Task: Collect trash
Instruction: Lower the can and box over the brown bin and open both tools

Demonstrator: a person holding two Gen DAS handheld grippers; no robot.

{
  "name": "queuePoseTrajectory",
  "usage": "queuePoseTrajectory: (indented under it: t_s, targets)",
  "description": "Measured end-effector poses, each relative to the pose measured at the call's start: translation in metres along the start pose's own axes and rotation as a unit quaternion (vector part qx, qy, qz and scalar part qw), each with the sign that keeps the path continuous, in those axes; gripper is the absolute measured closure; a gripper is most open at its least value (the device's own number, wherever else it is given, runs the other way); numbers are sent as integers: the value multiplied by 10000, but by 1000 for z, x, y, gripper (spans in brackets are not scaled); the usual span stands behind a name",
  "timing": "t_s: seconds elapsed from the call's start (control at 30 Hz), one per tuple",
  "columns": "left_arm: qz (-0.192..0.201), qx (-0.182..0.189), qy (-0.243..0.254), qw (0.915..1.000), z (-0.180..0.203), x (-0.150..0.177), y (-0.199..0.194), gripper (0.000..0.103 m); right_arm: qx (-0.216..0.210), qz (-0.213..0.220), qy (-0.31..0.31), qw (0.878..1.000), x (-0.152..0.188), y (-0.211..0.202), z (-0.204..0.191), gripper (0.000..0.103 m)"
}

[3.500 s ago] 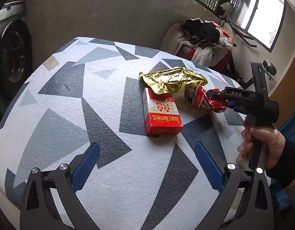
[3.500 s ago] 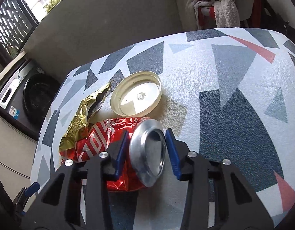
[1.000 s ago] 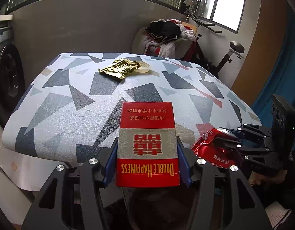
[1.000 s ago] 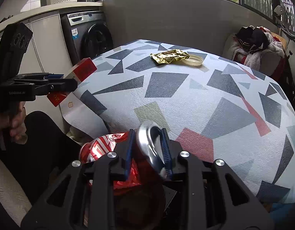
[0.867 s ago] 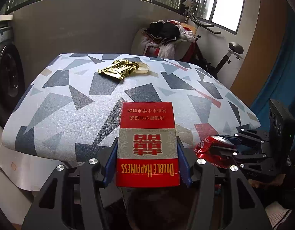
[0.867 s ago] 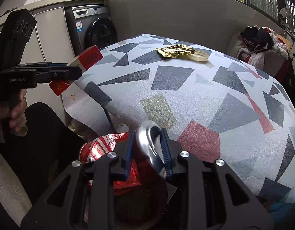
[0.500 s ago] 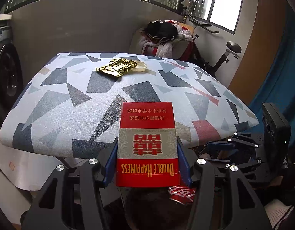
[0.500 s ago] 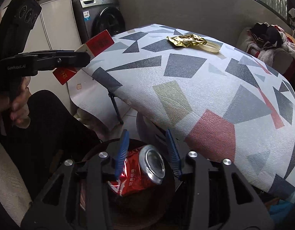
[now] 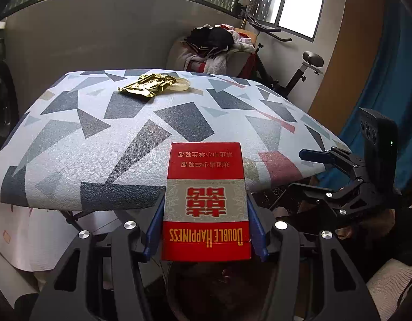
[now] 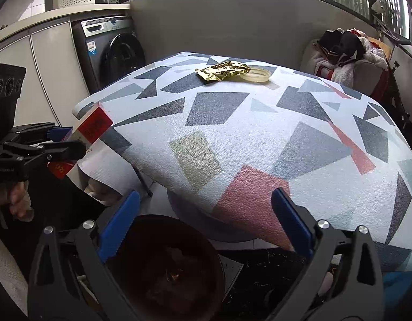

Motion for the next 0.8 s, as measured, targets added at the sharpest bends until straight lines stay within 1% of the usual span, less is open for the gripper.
queuePoseTrajectory:
  t_s: [0.07, 0.17, 0.3, 0.43, 0.47, 0.5, 0.57, 0.63, 0.8]
  targets:
    - [-104, 40, 73, 9999, 4, 5, 6, 49, 114, 41, 83, 9999, 0, 0, 6, 6]
    - [-137, 131, 201, 9996, 11, 8, 11, 49, 294, 86, 178, 9994, 0, 0, 15, 6]
    - [-197, 177, 444, 9987, 22, 13, 14, 49, 360, 94, 306, 9988, 1, 1, 23, 6]
    - [-245, 232, 585, 9977, 29, 16, 16, 49, 387, 112, 323, 9987, 1, 1, 25, 6]
    - [-251, 285, 595, 9975, 31, 16, 16, 45, 388, 112, 326, 9987, 1, 1, 24, 6]
    - [-250, 333, 592, 9974, 32, 16, 15, 27, 395, 111, 329, 9986, 1, 1, 25, 6]
    - [-117, 247, 586, 9979, 31, 13, 11, 10, 404, 106, 344, 9985, 1, 1, 25, 6]
    - [-75, 132, 568, 9983, 29, 11, 10, 10, 414, 98, 356, 9985, 2, 1, 26, 6]
    - [-177, -223, 396, 9988, 14, 10, 16, 8, 412, 75, 346, 9985, 1, 2, 26, 6]
Point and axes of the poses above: each gripper's, at about its wrist camera, not at the fingertips, and y roughly the way its jaws point, z to its right, x to its underside, the point moved 9 cm from there along y, roughly the way its jaws point, and after that the axes turned 10 degrees about -x, right-handed, at the moved point
